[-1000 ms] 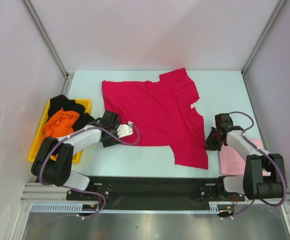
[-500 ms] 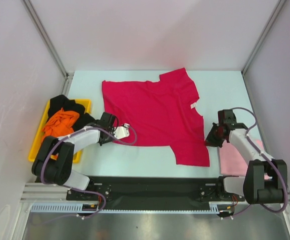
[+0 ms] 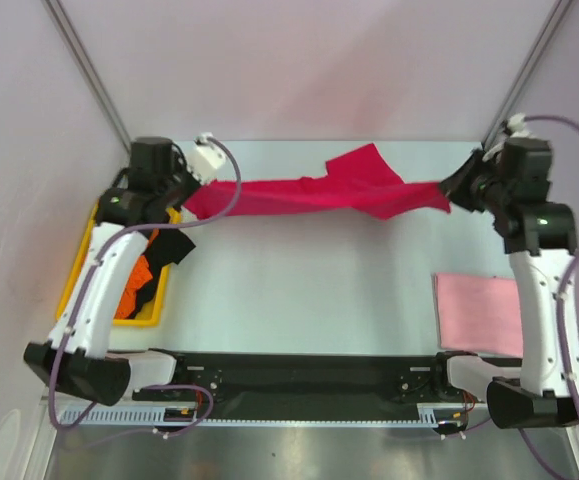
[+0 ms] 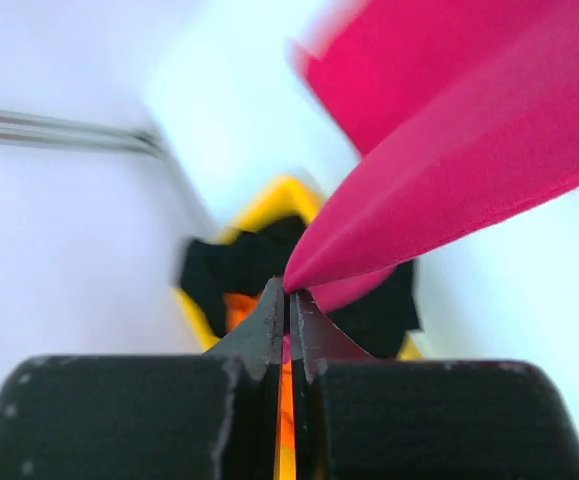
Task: Fold and stack the t-shirts
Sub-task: Flatten the tshirt out
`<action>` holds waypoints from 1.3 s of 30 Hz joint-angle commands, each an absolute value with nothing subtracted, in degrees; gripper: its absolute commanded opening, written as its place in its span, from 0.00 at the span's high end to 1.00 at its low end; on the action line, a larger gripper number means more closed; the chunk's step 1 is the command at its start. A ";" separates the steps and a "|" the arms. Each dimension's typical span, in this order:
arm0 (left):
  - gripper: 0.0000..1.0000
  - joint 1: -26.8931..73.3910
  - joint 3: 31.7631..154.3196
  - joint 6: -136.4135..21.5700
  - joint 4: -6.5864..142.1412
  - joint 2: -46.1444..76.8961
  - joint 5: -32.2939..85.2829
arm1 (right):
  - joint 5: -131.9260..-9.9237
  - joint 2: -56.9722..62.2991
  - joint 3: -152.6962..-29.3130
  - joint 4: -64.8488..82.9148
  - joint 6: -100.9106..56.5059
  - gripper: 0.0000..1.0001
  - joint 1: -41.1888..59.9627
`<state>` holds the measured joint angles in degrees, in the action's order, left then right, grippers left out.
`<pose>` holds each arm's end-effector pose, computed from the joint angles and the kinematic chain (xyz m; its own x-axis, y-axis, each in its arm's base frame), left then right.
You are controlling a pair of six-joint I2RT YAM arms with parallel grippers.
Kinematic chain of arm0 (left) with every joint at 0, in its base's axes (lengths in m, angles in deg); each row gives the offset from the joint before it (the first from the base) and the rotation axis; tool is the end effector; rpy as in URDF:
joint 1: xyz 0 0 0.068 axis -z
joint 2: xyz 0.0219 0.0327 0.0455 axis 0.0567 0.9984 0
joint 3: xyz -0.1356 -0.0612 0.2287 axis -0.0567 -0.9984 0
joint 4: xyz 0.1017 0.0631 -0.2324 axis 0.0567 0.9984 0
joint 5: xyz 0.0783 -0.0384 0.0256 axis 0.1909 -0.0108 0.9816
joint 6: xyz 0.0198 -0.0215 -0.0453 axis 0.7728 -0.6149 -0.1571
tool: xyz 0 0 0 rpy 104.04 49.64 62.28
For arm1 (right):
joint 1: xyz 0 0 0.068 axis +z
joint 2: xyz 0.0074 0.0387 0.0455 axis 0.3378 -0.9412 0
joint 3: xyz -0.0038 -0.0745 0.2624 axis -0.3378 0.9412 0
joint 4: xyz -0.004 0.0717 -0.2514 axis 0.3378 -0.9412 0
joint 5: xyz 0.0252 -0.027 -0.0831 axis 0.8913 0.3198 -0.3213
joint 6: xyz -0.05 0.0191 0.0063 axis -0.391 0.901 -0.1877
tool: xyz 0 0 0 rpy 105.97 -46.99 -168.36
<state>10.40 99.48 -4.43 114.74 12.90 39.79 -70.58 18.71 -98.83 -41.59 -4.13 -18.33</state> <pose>0.2584 -0.0596 0.3807 -0.3487 0.7627 -0.5447 0.5329 0.6394 0.5543 0.2138 0.0102 0.4281 -0.5506 0.4034 -0.7308 0.0998 0.9010 0.4221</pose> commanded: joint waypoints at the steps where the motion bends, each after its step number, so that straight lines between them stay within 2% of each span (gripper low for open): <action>1: 1.00 9.67 114.97 -7.61 126.64 9.49 39.32 | -71.79 20.91 -117.07 -48.36 -6.34 1.00 -18.95; 5: 1.00 9.76 130.88 -7.35 131.49 11.24 42.92 | -73.99 19.24 -134.23 -49.87 -6.87 1.00 -18.95; 6: 1.00 9.76 136.31 -7.26 132.62 11.77 43.71 | -74.26 18.80 -136.81 -50.05 -6.96 1.00 -18.95; 9: 1.00 9.76 142.40 -6.73 133.08 13.88 45.04 | -74.61 17.48 -140.70 -49.96 -6.78 1.00 -18.95; 17: 1.00 9.67 144.53 -4.62 124.73 23.98 46.62 | -71.98 10.46 -135.52 -36.62 -5.90 1.00 -19.04; 21: 1.00 9.23 152.59 -4.53 120.61 33.12 46.80 | -69.25 -1.12 -138.85 -29.23 -4.76 1.00 -19.30; 25: 1.00 7.83 160.69 -5.58 115.69 44.26 48.28 | -66.36 -13.70 -146.57 -23.00 -2.13 1.00 -22.81; 29: 1.00 6.33 163.52 -6.29 104.71 49.21 51.45 | -63.10 -26.27 -161.65 -19.29 4.36 1.00 -25.36; 31: 1.00 6.07 164.83 -5.68 99.08 50.27 51.98 | -61.70 -30.05 -164.86 -14.93 9.36 1.00 -26.50; 35: 0.99 5.98 165.89 -4.27 91.78 49.48 51.81 | -63.27 -29.20 -165.84 -6.73 12.47 1.00 -27.21; 39: 0.99 5.98 165.19 -2.17 91.76 48.60 51.19 | -63.89 -27.35 -165.58 -5.04 13.34 1.00 -29.49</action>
<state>7.12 162.80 -4.54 98.20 52.61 48.12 -62.45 -32.85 -161.87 -14.27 10.66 -26.59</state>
